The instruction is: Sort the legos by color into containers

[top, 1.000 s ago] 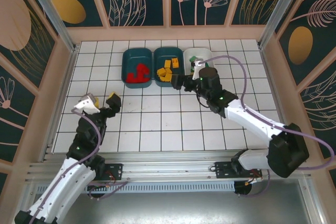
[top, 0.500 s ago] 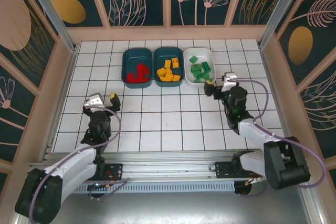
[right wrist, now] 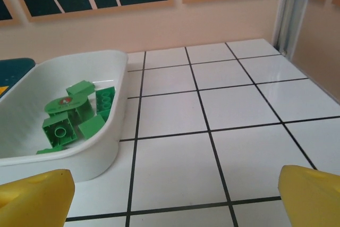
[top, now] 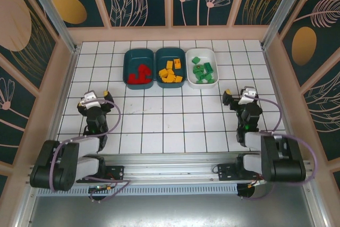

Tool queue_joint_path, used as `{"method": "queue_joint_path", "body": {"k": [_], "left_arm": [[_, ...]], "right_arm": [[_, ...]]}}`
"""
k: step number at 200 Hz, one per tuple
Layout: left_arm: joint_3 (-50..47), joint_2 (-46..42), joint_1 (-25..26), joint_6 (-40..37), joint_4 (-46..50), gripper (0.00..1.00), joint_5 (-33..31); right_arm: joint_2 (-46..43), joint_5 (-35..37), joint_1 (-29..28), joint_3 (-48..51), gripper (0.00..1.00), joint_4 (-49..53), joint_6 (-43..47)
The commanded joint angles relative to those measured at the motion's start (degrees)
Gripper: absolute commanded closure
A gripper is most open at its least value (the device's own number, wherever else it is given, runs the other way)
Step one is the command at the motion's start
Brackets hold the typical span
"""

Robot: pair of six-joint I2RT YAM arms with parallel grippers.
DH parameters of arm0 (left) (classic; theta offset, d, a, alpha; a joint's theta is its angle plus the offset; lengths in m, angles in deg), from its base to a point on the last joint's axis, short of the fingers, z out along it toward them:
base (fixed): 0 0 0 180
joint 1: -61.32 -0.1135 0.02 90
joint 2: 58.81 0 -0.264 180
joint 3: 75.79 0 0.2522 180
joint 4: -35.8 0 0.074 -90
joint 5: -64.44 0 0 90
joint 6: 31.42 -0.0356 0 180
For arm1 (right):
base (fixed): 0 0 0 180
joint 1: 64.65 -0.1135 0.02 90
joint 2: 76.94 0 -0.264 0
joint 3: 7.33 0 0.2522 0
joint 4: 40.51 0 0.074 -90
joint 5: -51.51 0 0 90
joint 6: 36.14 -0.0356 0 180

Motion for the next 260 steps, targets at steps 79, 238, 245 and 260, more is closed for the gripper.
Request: {"method": "queue_joint_path", "body": {"k": [79,238,245,260], "left_arm": [[4.95,16.19,-5.30,-4.13,-17.33,0.01,8.25],[5.77,15.61,-5.38,-4.28,-15.17,0.01,8.47],[5.82,15.57,-5.37,-4.28,-15.09,0.01,8.47],[5.74,15.62,-5.38,-4.28,-15.09,0.01,8.49]], "right_arm": [[14.72,-3.00,2.76,-6.75,0.01,-8.10,-2.20],[14.72,-1.86,2.36,-6.71,0.01,-8.10,-1.95],[14.77,-1.86,2.37,-6.64,0.01,-8.06,-1.94],[14.75,-1.86,2.30,-6.64,0.01,-8.10,-1.94]]}}
